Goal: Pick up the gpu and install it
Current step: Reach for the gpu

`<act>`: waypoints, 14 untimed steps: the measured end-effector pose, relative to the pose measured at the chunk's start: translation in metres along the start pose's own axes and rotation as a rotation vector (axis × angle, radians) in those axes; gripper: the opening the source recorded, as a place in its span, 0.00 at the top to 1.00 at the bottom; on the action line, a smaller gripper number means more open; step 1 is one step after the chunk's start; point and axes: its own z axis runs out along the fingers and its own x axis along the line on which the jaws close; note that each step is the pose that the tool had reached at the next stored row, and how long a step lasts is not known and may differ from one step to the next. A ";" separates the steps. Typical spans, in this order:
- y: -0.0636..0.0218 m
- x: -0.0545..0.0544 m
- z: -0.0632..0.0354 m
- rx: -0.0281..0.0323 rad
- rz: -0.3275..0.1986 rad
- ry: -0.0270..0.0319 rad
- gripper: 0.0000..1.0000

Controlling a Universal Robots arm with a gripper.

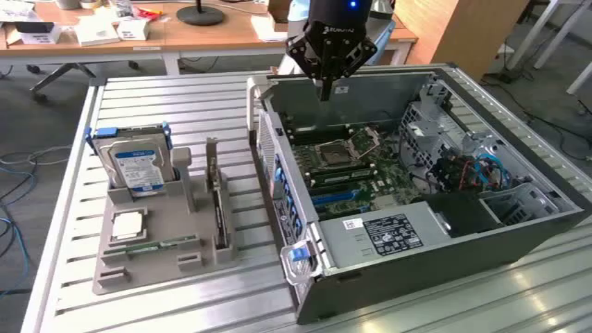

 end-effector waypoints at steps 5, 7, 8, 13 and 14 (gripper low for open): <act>0.0000 0.000 0.0000 0.0000 0.000 0.0000 0.89; 0.0000 0.000 0.0000 0.0000 0.000 0.0000 0.89; 0.0000 0.000 0.0000 0.0000 0.000 0.0000 0.89; 0.0000 0.000 0.0000 -0.0001 0.000 -0.0001 0.89; -0.0001 0.001 0.0001 -0.0001 0.000 0.0000 0.89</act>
